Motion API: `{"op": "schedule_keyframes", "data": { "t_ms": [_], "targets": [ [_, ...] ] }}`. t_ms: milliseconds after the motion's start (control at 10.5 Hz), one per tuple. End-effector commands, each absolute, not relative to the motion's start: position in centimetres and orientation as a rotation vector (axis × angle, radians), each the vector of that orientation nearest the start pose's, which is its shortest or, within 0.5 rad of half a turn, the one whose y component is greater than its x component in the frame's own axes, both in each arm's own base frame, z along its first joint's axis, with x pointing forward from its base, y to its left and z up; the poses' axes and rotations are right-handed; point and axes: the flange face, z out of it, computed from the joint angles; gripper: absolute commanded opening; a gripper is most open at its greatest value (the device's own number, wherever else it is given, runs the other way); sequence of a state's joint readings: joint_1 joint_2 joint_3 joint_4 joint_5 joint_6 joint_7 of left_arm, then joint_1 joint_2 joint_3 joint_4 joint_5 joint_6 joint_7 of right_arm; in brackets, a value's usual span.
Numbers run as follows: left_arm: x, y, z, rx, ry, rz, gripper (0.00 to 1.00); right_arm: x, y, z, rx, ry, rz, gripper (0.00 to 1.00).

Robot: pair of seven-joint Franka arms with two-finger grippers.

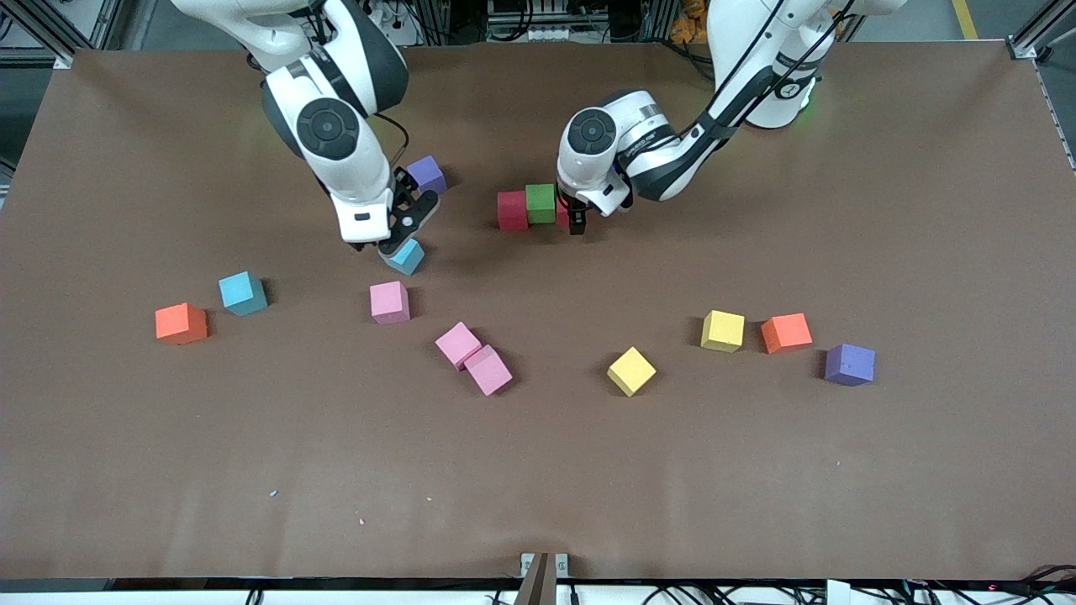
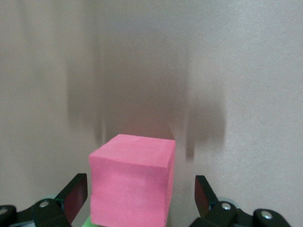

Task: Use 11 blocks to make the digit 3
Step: 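Grasp the cyan cube with the right gripper while the left gripper moves away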

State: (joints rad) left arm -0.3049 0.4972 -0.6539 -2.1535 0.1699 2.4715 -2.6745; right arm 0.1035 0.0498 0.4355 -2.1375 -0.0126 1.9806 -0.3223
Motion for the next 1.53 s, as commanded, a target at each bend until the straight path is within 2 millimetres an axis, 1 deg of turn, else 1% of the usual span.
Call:
{"op": "schedule_keyframes", "data": {
  "t_ms": [0,96,191,287,382,478,574,669,765,861,956,1052,1147,1243,1339,1434],
  "targets": [
    [30.4,-47.0,23.9,2.231,2.342,-0.242,1.00,46.2,25.3,37.9,-2.883,-1.294,0.333,1.00],
    [30.2,-47.2,25.3,2.250,2.324,-0.212,1.00,46.5,25.4,38.1,-2.928,-1.403,0.323,1.00],
    [30.7,-47.4,26.5,2.257,2.318,-0.188,1.00,46.5,25.5,37.9,-2.931,-1.458,0.325,1.00],
    [31.7,-47.9,28.0,2.264,2.321,-0.175,1.00,46.6,25.5,37.7,-2.929,-1.465,0.326,1.00],
    [33.5,-48.4,30.0,2.272,2.313,-0.168,1.00,46.8,25.6,37.8,-2.930,-1.467,0.323,1.00],
    [36.5,-48.1,32.1,2.281,2.291,-0.175,1.00,47.2,25.5,37.5,-2.926,-1.461,0.325,1.00],
    [38.9,-47.9,33.9,2.295,2.241,-0.187,1.00,47.6,25.2,37.6,-2.925,-1.450,0.322,1.00],
    [41.2,-47.4,35.0,2.338,2.176,-0.194,1.00,47.4,25.5,37.4,-2.926,-1.426,0.330,0.97],
    [43.8,-47.1,35.9,2.354,2.106,-0.223,1.00,47.2,25.7,36.7,-2.917,-1.424,0.349,0.97],
    [46.4,-46.4,35.7,2.343,2.093,-0.229,1.00,46.8,26.2,35.5,-2.899,-1.428,0.347,0.94],
    [48.5,-46.3,35.1,2.355,2.059,-0.194,1.00,45.8,27.0,34.1,-2.874,-1.413,0.291,0.94],
    [49.5,-47.0,35.1,2.364,2.021,-0.155,1.00,45.3,26.8,32.2,-2.854,-1.343,0.286,0.94],
    [50.4,-47.0,34.8,2.369,2.012,-0.134,1.00,44.5,26.3,30.2,-2.851,-1.329,0.224,0.97],
    [51.7,-46.6,34.4,2.361,2.016,-0.123,1.00,44.1,26.2,28.8,-2.847,-1.321,0.197,1.00],
    [53.1,-46.3,34.5,2.340,2.019,-0.120,1.00,44.0,26.0,27.7,-2.842,-1.315,0.202,1.00],
    [54.4,-45.4,34.5,2.349,2.001,-0.095,1.00,43.6,26.2,27.1,-2.834,-1.327,0.214,1.00]
  ]
}}
